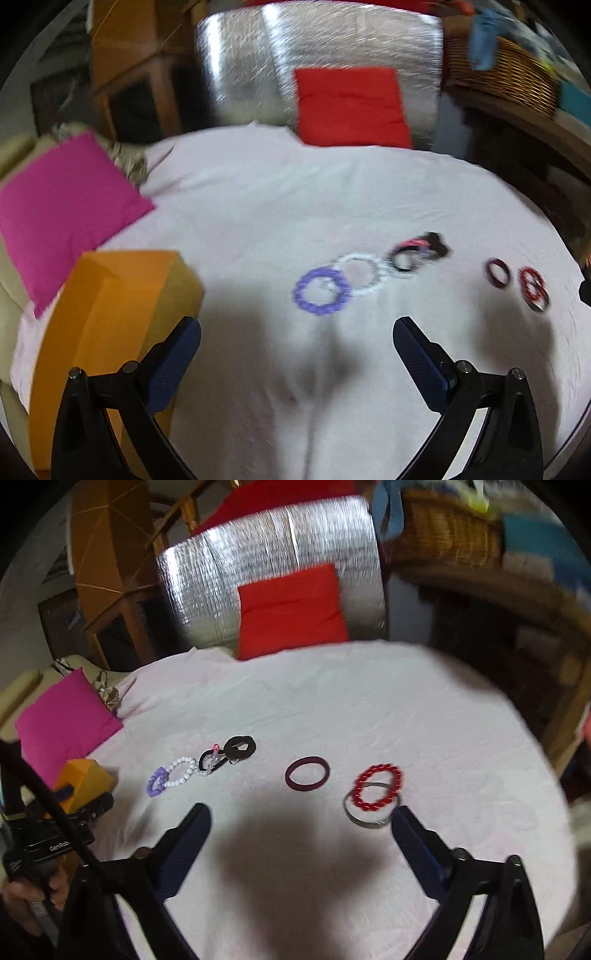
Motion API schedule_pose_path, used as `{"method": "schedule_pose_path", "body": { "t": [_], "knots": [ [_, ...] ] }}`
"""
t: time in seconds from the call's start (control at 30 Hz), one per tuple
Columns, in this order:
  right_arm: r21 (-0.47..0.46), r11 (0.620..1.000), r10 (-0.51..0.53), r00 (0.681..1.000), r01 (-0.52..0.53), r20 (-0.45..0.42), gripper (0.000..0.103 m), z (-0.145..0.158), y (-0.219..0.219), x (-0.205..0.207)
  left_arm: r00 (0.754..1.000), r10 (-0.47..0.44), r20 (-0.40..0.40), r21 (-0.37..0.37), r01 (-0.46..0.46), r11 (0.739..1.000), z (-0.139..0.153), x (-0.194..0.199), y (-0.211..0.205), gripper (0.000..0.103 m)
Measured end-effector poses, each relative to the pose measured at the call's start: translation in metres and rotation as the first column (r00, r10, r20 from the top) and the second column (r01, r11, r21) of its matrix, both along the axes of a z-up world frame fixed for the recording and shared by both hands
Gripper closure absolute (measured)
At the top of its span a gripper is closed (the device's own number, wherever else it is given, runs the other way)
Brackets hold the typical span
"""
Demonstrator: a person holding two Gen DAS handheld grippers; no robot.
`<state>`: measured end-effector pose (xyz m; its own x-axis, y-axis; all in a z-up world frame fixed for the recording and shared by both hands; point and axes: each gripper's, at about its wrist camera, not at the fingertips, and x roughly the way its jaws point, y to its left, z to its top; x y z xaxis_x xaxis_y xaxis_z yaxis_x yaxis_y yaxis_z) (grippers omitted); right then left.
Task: Organize jewelry
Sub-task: 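Grasp the dark red bangle with the right tool while the left tool grasps the purple bead bracelet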
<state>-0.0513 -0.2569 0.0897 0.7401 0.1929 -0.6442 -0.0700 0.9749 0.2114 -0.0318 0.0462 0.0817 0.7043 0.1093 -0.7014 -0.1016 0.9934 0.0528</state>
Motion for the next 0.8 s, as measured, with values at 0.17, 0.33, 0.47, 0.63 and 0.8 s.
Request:
{"method": "schedule_pose_path", "body": {
  "t": [0.17, 0.33, 0.47, 0.63, 0.8],
  "knots": [
    [0.05, 0.999, -0.009, 0.996, 0.014, -0.093, 0.027, -0.024, 0.0, 0.053, 0.998, 0.04, -0.053, -0.035, -0.042, 0.998, -0.014, 0.02, 0.021, 0.0],
    [-0.016, 0.999, -0.048, 0.985, 0.046, -0.163, 0.039, -0.047, 0.018, 0.098, 0.996, 0.038, -0.077, -0.044, -0.041, 0.998, -0.023, 0.03, 0.032, 0.006],
    [-0.042, 0.997, -0.077, 0.969, 0.069, -0.235, 0.048, -0.069, 0.02, 0.122, 0.996, -0.008, -0.093, -0.037, 0.005, 0.999, -0.029, 0.036, 0.029, 0.021],
    [-0.066, 0.994, -0.102, 0.964, 0.088, -0.246, 0.069, -0.079, 0.022, 0.126, 0.99, -0.1, -0.101, -0.049, 0.096, 0.994, -0.032, 0.042, 0.013, 0.034],
    [-0.038, 0.997, -0.08, 0.972, 0.074, -0.22, 0.094, -0.078, 0.02, 0.118, 0.982, -0.153, -0.108, -0.062, 0.147, 0.987, -0.037, 0.047, -0.005, 0.04]
  ]
}}
